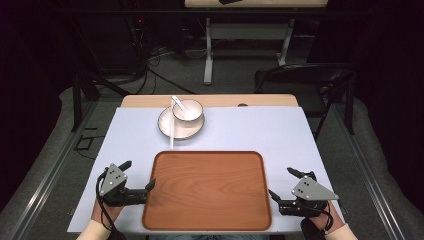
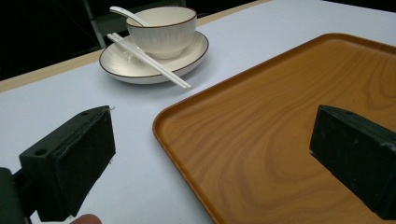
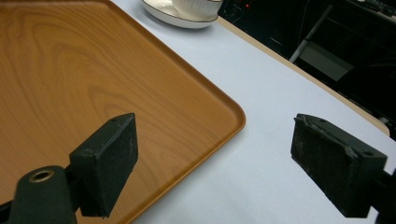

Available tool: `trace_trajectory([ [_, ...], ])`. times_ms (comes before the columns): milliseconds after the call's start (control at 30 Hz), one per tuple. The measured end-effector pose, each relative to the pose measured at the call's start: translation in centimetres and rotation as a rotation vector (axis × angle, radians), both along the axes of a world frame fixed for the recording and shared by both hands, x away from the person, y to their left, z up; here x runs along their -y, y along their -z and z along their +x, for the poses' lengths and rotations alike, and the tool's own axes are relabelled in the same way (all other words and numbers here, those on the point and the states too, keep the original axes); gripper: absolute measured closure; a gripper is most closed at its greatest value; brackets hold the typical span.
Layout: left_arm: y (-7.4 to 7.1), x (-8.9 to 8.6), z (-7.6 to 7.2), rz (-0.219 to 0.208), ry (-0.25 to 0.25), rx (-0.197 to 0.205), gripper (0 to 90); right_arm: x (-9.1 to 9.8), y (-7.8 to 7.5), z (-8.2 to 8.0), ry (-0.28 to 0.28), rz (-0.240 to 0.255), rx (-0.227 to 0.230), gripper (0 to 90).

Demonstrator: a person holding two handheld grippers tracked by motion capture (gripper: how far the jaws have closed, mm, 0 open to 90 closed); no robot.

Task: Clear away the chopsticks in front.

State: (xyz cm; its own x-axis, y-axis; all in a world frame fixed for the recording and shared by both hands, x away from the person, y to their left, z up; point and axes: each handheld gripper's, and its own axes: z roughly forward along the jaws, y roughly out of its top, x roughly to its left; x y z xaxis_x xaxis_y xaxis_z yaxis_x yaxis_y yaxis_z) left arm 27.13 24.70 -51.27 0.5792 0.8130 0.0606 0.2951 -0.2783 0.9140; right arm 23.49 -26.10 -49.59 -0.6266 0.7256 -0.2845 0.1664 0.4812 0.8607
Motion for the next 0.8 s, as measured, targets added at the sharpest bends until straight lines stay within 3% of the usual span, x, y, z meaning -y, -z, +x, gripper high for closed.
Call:
trace_trajectory([
  [167,-0.1,0.0,0.1,-0.009,-0.008,-0.003,0.0,0.2,0.0,-0.1,0.006,0.013,0.009,14.1],
  [233,-0.2,0.1,0.6,-0.023,-0.015,-0.067,0.0,0.1,0.0,0.1,0.005,0.005,-0.003,14.2],
  [400,-0.4,0.1,1.2,-0.039,-0.038,-0.067,0.0,-0.2,0.2,0.4,-0.001,-0.015,-0.022,14.2],
  [533,-0.7,0.2,1.5,-0.011,-0.032,-0.047,0.1,0.1,0.1,0.3,-0.006,0.004,-0.009,14.2],
  [733,-1.7,0.7,2.1,-0.002,-0.011,-0.079,0.3,-0.5,0.0,0.5,-0.018,-0.017,-0.011,14.2],
  [800,-2.0,0.7,2.7,-0.001,-0.011,-0.091,0.4,-0.3,0.0,0.6,-0.015,0.001,-0.005,14.2],
])
